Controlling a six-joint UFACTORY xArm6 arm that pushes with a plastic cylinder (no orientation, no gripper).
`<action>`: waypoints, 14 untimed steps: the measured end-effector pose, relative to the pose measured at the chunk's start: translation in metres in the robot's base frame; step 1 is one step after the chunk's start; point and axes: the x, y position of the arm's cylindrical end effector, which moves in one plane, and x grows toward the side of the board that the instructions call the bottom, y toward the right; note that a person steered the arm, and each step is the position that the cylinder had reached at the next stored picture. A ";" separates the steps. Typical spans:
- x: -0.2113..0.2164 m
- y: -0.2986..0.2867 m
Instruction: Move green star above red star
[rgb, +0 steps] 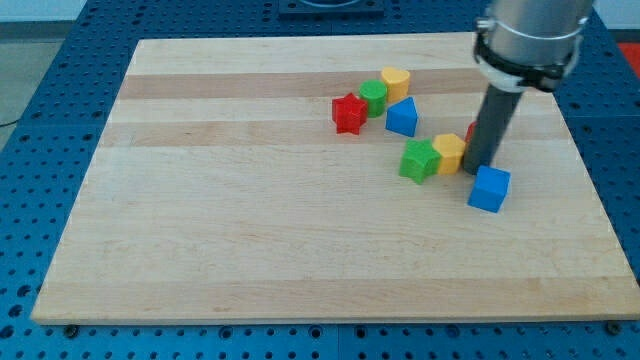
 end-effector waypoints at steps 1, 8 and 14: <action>0.000 -0.039; -0.054 -0.242; -0.096 -0.181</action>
